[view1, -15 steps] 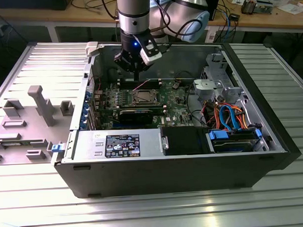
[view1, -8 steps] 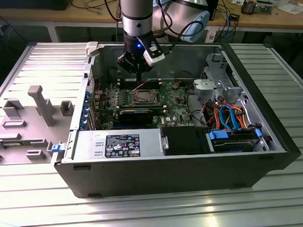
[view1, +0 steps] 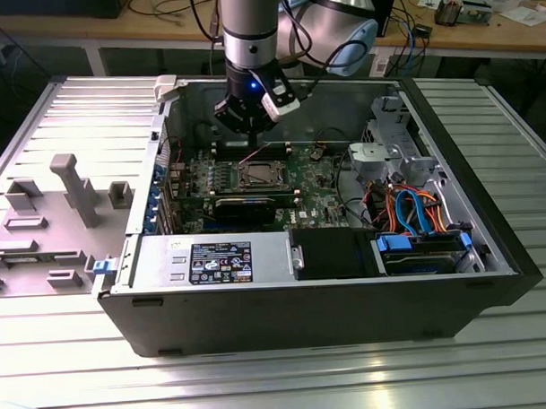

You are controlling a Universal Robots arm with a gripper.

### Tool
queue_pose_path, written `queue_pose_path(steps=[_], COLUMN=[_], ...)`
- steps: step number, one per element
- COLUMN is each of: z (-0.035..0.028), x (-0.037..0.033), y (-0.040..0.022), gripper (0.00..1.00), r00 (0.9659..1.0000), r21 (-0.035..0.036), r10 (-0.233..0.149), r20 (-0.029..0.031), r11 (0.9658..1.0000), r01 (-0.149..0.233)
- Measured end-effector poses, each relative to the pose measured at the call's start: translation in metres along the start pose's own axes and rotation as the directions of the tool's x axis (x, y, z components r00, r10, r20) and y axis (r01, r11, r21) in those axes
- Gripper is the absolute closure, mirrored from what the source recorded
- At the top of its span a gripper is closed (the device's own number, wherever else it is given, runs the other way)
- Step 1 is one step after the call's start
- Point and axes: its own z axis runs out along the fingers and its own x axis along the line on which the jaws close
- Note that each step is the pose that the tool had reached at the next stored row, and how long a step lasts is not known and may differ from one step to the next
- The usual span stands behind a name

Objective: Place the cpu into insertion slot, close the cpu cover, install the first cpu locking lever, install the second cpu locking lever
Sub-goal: 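Install the first cpu locking lever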

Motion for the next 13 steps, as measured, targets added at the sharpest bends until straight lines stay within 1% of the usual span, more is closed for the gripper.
queue_pose_path(steps=[6, 13], z=[0.0032, 0.0045], x=[-0.0044, -0.0089], y=[0.0016, 0.0018], gripper=[0.89, 0.89], r00=[1.0000, 1.0000], r21=[0.0002, 0.0002], r10=[0.000, 0.000], r20=[-0.0001, -0.0001], r11=[1.0000, 1.0000], r01=[0.000, 0.000])
